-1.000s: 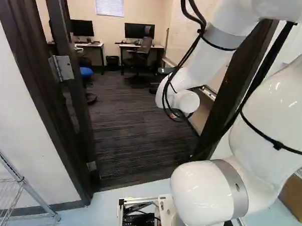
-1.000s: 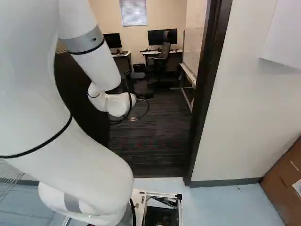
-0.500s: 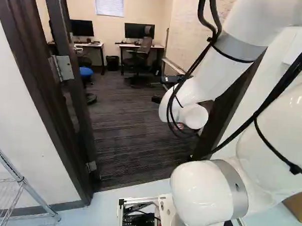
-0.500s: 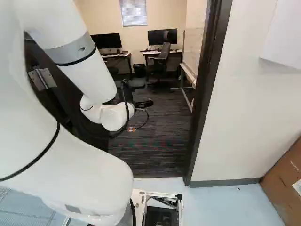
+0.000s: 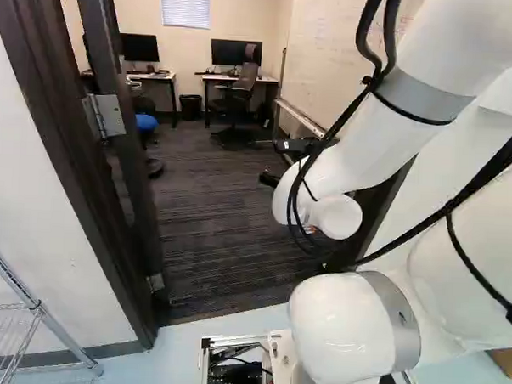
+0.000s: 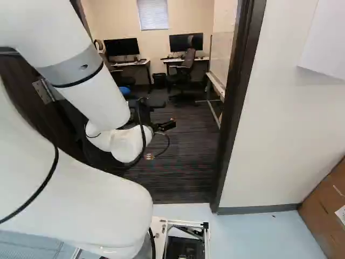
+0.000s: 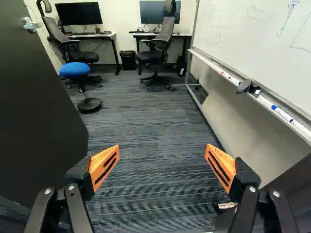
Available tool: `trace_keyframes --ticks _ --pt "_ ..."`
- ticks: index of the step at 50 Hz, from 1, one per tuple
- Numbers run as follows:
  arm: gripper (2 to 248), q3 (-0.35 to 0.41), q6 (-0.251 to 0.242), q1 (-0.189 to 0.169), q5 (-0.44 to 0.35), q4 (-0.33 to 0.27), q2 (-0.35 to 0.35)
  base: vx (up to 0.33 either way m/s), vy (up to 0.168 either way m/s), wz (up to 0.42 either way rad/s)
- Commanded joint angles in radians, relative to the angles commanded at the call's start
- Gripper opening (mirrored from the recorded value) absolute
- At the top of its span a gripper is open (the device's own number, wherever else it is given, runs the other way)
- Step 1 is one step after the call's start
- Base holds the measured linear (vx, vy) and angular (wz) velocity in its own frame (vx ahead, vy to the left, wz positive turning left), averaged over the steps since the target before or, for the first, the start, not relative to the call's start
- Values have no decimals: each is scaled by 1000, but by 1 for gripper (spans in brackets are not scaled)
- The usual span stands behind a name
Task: Open the door and move inside
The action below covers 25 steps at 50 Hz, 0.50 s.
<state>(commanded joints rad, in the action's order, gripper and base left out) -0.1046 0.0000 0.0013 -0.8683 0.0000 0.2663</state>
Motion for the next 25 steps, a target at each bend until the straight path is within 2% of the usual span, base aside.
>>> trace_keyframes --ticks 20,25 --pt "247 17 0 -1 -4 0 13 0 0 2" --pt "247 17 0 -1 -4 0 13 -11 21 250"
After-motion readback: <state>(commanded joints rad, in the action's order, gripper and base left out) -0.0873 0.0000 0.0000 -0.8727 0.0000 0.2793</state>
